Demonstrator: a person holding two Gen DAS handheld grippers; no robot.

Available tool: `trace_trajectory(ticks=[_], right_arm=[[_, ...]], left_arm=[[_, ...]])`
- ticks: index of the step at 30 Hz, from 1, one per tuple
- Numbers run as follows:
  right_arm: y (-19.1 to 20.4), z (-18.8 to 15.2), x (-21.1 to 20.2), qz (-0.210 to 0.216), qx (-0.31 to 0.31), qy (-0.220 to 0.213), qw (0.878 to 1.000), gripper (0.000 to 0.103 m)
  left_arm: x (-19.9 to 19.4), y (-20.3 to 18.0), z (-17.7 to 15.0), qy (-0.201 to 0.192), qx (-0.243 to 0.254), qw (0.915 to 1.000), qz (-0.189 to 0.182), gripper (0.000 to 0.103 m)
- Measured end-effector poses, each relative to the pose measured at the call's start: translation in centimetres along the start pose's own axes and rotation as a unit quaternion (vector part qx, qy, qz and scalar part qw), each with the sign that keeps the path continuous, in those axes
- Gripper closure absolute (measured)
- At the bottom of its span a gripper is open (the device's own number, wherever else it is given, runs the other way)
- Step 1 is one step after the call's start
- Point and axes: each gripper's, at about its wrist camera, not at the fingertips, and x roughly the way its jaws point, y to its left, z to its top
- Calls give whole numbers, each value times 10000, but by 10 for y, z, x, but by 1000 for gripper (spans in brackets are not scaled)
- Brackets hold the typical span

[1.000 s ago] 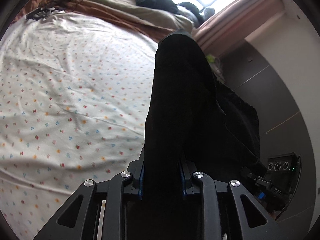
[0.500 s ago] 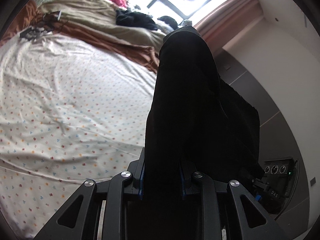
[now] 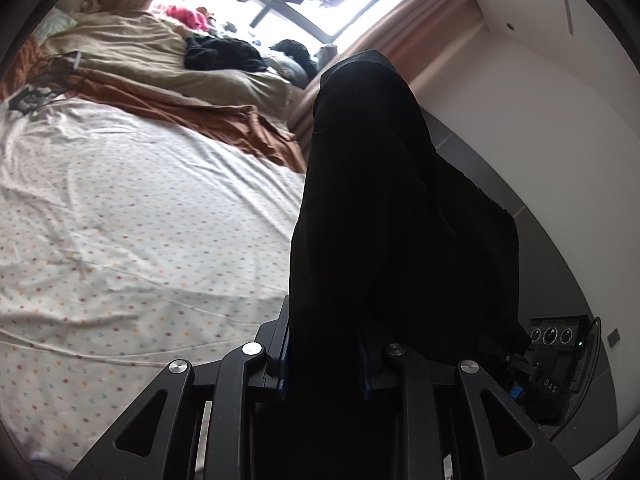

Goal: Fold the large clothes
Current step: 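Lift the folded jacket with both grippers and carry it off the bed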

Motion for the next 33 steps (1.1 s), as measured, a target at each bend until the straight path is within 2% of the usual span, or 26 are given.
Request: trace_trajectory(ticks=[13,21,24,28,33], right_arm=[[-29,22,-102,-550,-192,-516,9970,87],[-48,47,-179,-999,-294,-747,9918,87],[-56,55,-201,-1159,-331,-791,9896,87],[-73,67,-216,-1396,-248,-770,9869,87],[-101,78,-205,-1654,-199,-533,9846,87]], left_arm=[[75,-96,-12,315,487,9968,-554,76],[131,-174,-14,580,713,9894,-1125,76],[153,-191,-21,724,748,9860,-1305,76],[183,-201,-30,944,682,9825,-1455,77],[223,-198,-42,1245,501,9799,-1475,77]])
